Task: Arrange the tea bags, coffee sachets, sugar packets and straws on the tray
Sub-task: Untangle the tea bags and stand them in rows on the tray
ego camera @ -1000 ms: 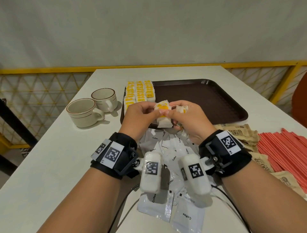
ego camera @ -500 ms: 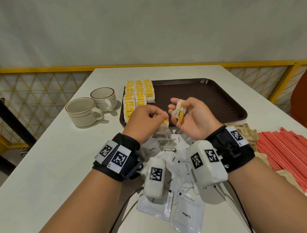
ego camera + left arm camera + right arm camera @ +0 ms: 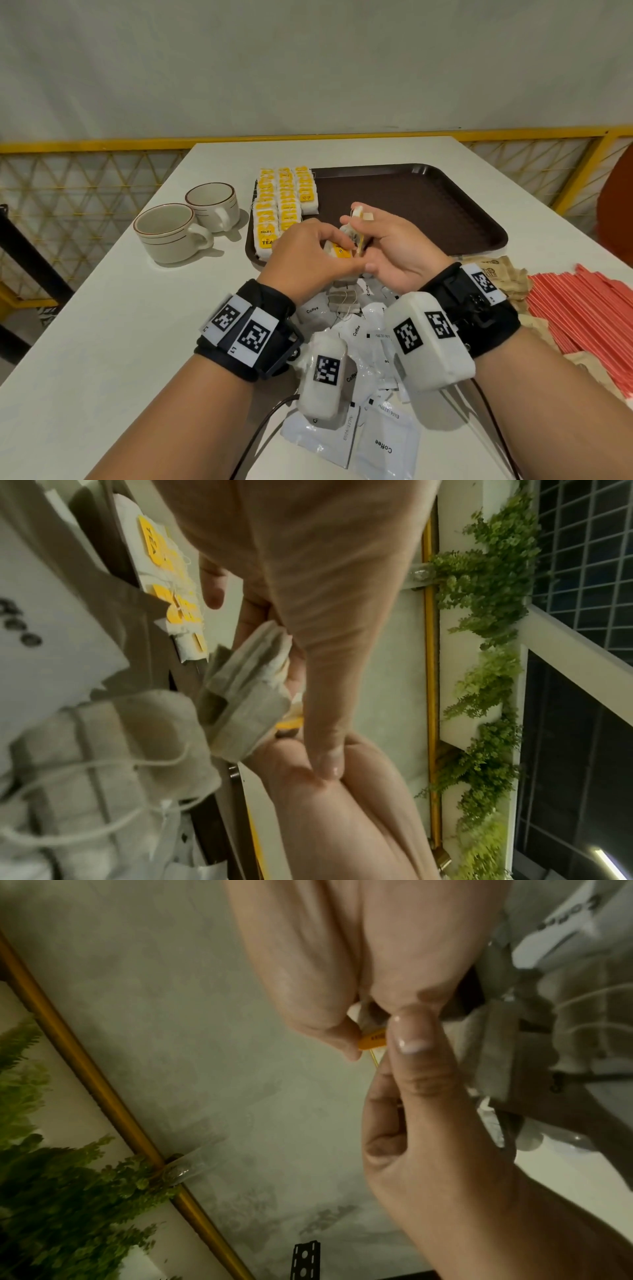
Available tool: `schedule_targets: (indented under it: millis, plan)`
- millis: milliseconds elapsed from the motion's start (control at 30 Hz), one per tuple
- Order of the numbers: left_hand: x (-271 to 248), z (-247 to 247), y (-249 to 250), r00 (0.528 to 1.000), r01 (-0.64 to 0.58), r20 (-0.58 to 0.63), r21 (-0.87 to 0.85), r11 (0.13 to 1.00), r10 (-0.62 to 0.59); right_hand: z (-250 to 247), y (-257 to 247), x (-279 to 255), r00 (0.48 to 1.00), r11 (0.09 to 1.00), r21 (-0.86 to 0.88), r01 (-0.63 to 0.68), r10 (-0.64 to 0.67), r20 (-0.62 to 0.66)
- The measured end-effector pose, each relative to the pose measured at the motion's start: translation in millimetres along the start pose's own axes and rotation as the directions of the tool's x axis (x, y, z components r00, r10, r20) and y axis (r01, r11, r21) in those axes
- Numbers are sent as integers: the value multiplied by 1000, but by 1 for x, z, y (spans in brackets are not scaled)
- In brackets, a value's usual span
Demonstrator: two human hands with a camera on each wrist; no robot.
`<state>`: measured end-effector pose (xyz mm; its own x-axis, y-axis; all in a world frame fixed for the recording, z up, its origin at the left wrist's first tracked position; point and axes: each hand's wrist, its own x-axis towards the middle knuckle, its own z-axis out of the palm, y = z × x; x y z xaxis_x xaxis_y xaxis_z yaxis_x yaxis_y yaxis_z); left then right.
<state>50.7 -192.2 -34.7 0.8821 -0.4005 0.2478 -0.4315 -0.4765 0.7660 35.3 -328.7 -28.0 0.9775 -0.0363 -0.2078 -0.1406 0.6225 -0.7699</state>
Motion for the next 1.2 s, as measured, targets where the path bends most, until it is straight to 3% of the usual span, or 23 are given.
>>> schedule_targets:
  millis: [100,233,467,600,700,767,933,1100,1200]
  plan:
    - [4,3,-3,998,-36,-54,47,998,39,0,2,3,1000,999,-28,26,-26,-10]
    - [8,-1,-11,993,-52,-102,6,999,52,-1,1,5,1000,990,142,-24,26,-13]
    - [15,-18,-21,980,-16,-200,-154,988,-16,-12,-8,5,973,993,110,49,-23,-228]
    - [14,-23,-20,967,-58,-255,-120,991,26,-13,-8,1,964,961,-262,84,-145,-222]
    - [13,-21,-18,963,-115,-254,-89,989,89,-11,-7,0,962,804,-580,134,-245,-118]
    - [12,-19,-17,959,-149,-254,-59,987,129,-10,-5,0,975,719,-678,150,-221,-19]
    - [12,-15,-19,943,-212,-260,13,977,208,-10,2,2,961,683,-700,210,-276,19]
    - [14,-15,-21,915,-243,-306,103,965,263,-7,-2,0,978,745,-643,179,-207,33]
    - [14,-15,-22,913,-262,-291,117,958,285,-9,1,0,961,713,-663,230,-274,38]
